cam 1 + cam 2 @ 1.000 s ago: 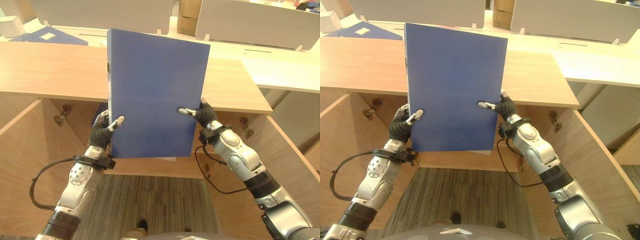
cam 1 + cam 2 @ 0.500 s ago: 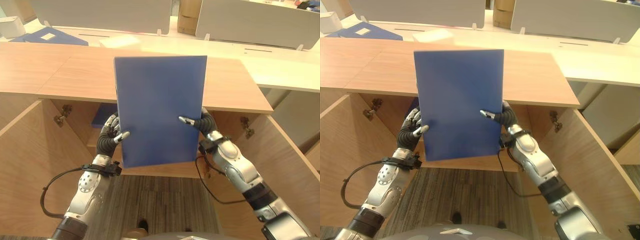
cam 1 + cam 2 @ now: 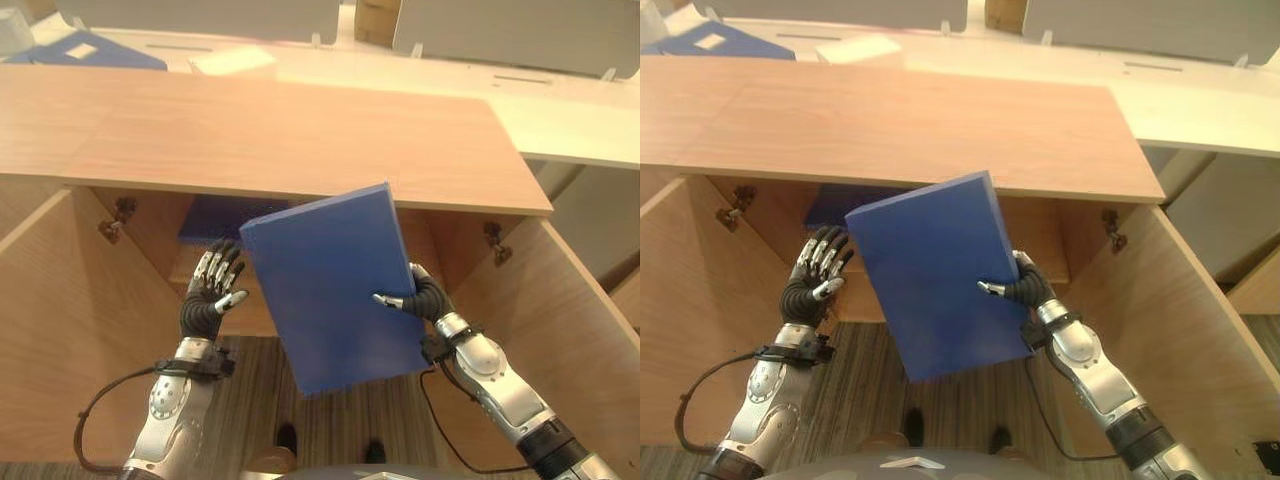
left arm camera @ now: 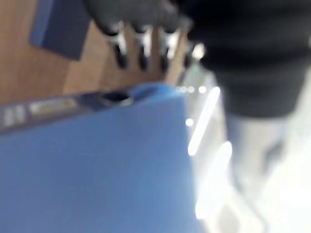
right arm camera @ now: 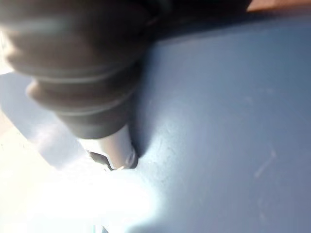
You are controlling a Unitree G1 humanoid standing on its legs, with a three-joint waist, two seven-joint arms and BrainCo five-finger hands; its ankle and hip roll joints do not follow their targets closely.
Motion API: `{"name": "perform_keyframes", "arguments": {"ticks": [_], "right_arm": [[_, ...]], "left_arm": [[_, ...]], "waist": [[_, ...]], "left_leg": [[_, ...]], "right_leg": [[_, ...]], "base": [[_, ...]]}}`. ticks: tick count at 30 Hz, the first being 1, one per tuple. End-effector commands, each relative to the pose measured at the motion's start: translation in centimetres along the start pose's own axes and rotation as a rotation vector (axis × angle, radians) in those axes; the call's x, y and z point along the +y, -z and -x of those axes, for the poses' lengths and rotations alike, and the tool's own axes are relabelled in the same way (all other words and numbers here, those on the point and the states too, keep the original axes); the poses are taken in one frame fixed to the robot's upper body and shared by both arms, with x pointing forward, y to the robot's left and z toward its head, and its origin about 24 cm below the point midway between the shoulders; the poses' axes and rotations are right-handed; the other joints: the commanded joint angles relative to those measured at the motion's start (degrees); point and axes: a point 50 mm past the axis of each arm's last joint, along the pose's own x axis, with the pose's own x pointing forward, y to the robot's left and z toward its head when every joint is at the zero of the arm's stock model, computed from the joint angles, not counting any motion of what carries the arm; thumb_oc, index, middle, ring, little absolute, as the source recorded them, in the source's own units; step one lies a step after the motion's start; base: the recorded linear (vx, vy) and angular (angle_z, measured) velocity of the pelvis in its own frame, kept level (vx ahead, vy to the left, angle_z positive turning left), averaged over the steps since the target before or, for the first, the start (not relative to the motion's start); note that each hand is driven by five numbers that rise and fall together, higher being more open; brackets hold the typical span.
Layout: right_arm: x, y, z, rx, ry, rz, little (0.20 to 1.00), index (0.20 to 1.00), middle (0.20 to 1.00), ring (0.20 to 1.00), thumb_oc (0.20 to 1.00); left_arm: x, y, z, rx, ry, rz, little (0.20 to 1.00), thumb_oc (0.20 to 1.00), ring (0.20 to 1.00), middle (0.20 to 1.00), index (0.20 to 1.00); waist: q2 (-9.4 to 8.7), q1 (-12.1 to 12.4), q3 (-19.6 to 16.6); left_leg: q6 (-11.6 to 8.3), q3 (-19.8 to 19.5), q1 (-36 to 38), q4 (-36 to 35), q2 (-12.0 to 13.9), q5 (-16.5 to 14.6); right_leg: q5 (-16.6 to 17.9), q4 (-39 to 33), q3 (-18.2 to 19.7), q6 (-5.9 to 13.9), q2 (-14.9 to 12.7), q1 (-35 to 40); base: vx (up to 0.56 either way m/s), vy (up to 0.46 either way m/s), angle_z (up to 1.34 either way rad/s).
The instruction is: Put the empty folder in the office cabinet
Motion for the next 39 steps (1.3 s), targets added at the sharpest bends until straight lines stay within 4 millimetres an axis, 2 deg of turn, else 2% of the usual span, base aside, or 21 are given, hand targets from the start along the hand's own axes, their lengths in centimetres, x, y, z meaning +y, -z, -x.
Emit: {"name": "perform_keyframes", "arguments": {"ticks": [1,9,11,12,15,16,18,19,20,22,25,31,35,38,39], "right_arm": [[-1.5,-3.4,-0.6,-0.174,-0.021,0.126,0.2,0.2,0.2,0.2,0.2],[-1.9,1.6,1.6,0.004,-0.022,0.113,0.2,0.2,0.2,0.2,0.2],[-1.9,2.1,1.8,0.023,-0.019,0.108,0.2,0.2,0.2,0.2,0.2],[-2.0,3.4,2.2,0.074,0.003,0.093,0.2,0.2,0.2,0.2,0.2],[-2.0,4.2,2.3,0.103,0.023,0.082,0.2,0.2,0.2,0.2,0.2],[-2.0,5.3,2.2,0.14,0.05,0.072,0.2,0.2,0.2,0.2,0.2],[-2.0,5.7,2.1,0.148,0.068,0.064,0.2,0.2,0.2,0.2,0.2],[-2.0,5.7,2.1,0.148,0.068,0.064,0.2,0.2,0.2,0.2,0.2],[-2.1,5.8,2.0,0.151,0.076,0.063,0.2,0.2,0.2,0.2,0.2],[-2.5,5.9,1.8,0.165,0.084,0.072,0.2,0.2,0.2,0.2,0.2],[-2.7,6.1,1.9,0.176,0.089,0.081,0.2,0.2,0.2,0.2,0.2],[-2.6,6.6,2.5,0.2,0.103,0.07,0.2,0.2,0.2,0.2,0.2],[-3.1,6.8,2.7,0.212,0.128,0.049,0.2,0.2,0.2,0.2,0.2],[-3.1,7.0,2.9,0.216,0.132,0.038,0.2,0.2,0.2,0.2,0.2],[-3.1,7.3,3.1,0.23,0.146,0.021,0.2,0.2,0.2,0.2,0.2]], "left_arm": [[0.7,-1.0,-0.7,-0.07,-0.014,-0.017,1.0,1.0,1.0,1.0,1.0],[4.6,2.6,5.0,0.175,-0.18,-0.052,1.0,1.0,1.0,1.0,1.0],[4.8,2.9,5.4,0.19,-0.202,-0.042,1.0,1.0,1.0,1.0,1.0],[5.6,3.9,6.2,0.239,-0.286,-0.007,1.0,1.0,1.0,1.0,1.0],[6.0,4.7,6.8,0.268,-0.346,0.042,1.0,1.0,1.0,1.0,1.0],[6.6,6.8,8.8,0.358,-0.461,0.16,1.0,1.0,1.0,1.0,1.0],[6.7,8.1,10.3,0.441,-0.476,0.2,1.0,1.0,1.0,1.0,1.0],[6.7,8.1,10.3,0.441,-0.476,0.2,1.0,1.0,1.0,1.0,1.0],[6.6,8.7,11.2,0.493,-0.486,0.216,1.0,1.0,1.0,1.0,1.0],[6.6,10.4,14.7,0.666,-0.528,0.19,1.0,1.0,1.0,1.0,1.0],[6.7,11.0,16.6,0.735,-0.552,0.17,1.0,1.0,1.0,1.0,1.0],[6.8,11.5,16.2,0.766,-0.532,0.177,1.0,1.0,1.0,1.0,1.0],[5.9,12.1,16.3,0.777,-0.514,0.184,1.0,1.0,1.0,1.0,1.0],[5.6,12.3,16.8,0.777,-0.529,0.188,1.0,1.0,1.0,1.0,1.0],[5.3,12.5,17.1,0.785,-0.541,0.193,1.0,1.0,1.0,1.0,1.0]], "waist": [[1.97,-0.09,-0.79],[1.53,0.86,1.39],[1.51,0.92,1.51],[1.5,1.13,1.82],[1.44,1.32,1.94],[1.25,1.87,2.07],[0.99,2.26,2.38],[0.99,2.26,2.38],[0.96,2.44,2.61],[1.64,2.71,3.78],[2.07,1.51,4.39],[1.08,-1.14,4.59],[0.42,-1.59,5.11],[-0.04,-1.84,5.36],[-0.47,-2.23,5.62]], "left_leg": [[2.24,0.98,4.11,0.07,-0.61,-8.91],[3.1,0.62,3.42,0.52,-0.99,-8.82],[3.24,0.58,3.34,0.62,-1.08,-8.88],[3.59,0.32,3.02,0.92,-1.38,-8.98],[3.76,0.09,2.77,1.11,-1.56,-9.07],[4.09,-0.66,2.13,1.56,-1.88,-9.14],[4.43,-1.13,1.42,2.07,-1.99,-9.1],[4.43,-1.13,1.42,2.07,-1.99,-9.1],[4.62,-1.24,1.1,2.36,-2.0,-9.04],[5.19,-0.87,0.65,3.15,-2.02,-8.81],[5.02,-0.66,1.32,2.56,-2.3,-8.95],[4.04,0.88,4.0,3.56,-3.02,-12.16],[4.05,1.12,5.19,6.74,-3.37,-14.37],[4.35,-0.01,5.69,8.5,-3.93,-15.41],[4.83,-1.1,6.28,10.34,-4.61,-16.89]], "right_leg": [[-2.11,-0.03,-0.94,3.37,-1.74,1.7],[-0.52,0.49,-1.31,4.67,-2.55,0.69],[-0.42,0.62,-1.33,4.78,-2.67,0.57],[-0.16,0.92,-1.28,5.09,-2.99,0.3],[-0.05,1.12,-1.33,5.29,-3.18,0.11],[-0.07,1.96,-1.14,5.53,-3.41,-0.27],[-0.39,3.38,-1.01,5.45,-3.41,-0.85],[-0.39,3.38,-1.01,5.45,-3.41,-0.85],[-0.63,4.43,-1.14,5.39,-3.48,-1.24],[0.85,10.4,-2.09,5.28,-4.95,-3.85],[1.84,10.21,-1.45,5.36,-4.52,-5.82],[7.1,0.69,-1.17,7.95,-3.81,-10.04],[6.44,-0.03,-2.94,8.26,-3.67,-13.43],[6.46,-0.03,-2.61,8.09,-3.52,-14.43],[7.05,-0.03,-1.93,7.91,-3.72,-14.5]], "base": [[-0.03,0.006,0.03],[-0.02,0.024,0.01],[-0.01,0.053,0.06],[-0.01,0.057,0.06],[-0.01,0.036,0.03],[-0.02,0.053,0.04],[-0.03,0.021,0.04],[-0.03,0.01,0.07],[-0.05,0.05,0.1],[-0.07,0.132,0.15],[0.02,0.12,0.04],[0.11,0.012,0.04],[0.17,-0.021,0.08],[0.21,-0.046,0.23],[0.23,-0.042,0.48]]}}
